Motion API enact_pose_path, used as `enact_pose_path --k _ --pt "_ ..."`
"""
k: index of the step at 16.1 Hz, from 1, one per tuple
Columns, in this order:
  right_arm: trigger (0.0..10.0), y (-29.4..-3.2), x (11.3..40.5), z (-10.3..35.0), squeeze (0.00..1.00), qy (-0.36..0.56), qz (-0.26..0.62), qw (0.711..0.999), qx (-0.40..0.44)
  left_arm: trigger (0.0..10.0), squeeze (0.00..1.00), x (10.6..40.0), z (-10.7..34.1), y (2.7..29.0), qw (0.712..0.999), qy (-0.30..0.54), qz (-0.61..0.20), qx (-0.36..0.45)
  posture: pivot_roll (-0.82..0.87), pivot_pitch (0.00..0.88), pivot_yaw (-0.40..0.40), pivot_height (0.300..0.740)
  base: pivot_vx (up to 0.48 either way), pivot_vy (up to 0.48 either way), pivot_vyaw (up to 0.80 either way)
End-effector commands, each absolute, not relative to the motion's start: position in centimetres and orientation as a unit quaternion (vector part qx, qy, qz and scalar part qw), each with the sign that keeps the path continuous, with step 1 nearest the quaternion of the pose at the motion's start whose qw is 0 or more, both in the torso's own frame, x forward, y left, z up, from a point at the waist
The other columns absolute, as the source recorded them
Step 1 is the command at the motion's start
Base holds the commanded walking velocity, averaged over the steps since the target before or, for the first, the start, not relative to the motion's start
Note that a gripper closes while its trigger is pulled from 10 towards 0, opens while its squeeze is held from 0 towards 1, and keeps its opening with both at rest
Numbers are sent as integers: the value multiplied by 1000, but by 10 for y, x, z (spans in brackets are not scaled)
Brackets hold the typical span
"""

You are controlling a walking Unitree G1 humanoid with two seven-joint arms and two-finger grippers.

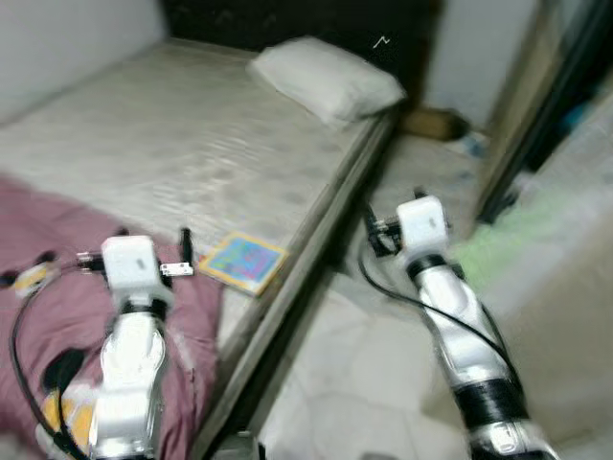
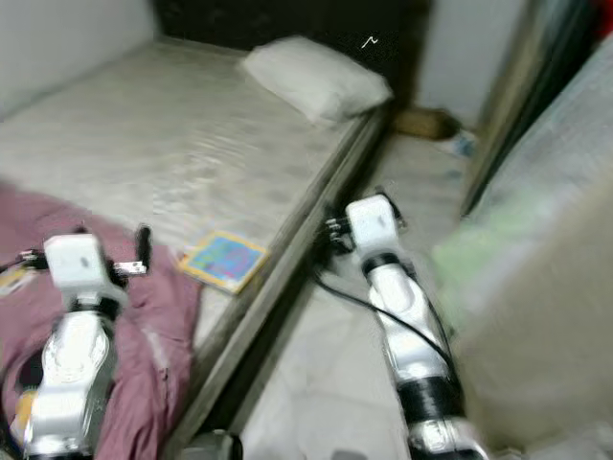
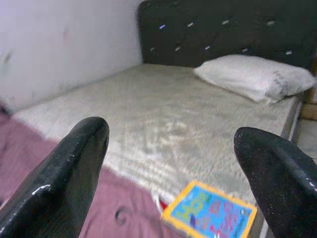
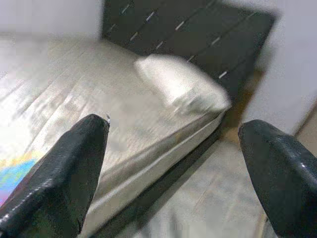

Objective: Clean up the room

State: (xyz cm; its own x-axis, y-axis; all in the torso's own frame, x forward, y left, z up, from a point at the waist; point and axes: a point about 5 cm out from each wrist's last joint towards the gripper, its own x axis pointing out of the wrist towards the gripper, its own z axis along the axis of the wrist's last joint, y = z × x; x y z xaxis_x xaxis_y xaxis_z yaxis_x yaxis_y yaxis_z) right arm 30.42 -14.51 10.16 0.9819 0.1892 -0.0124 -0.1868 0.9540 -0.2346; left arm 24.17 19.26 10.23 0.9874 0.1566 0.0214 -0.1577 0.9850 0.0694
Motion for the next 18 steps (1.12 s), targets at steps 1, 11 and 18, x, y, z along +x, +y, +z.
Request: enact_pose_path --k 1,11,18 --pt "10000 -134 305 105 0 -7 117 988 -104 10000 0 239 100 200 995 3 90 40 -70 0 -33 740 0 0 800" --pt "10000 -135 293 82 0 39 95 994 -41 10000 0 242 78 195 995 67 75 -12 -100 0 9 740 0 0 800" --pt "10000 -120 292 90 0 32 88 995 -38 10000 0 252 68 187 989 125 72 -25 -107 0 18 740 0 0 800"
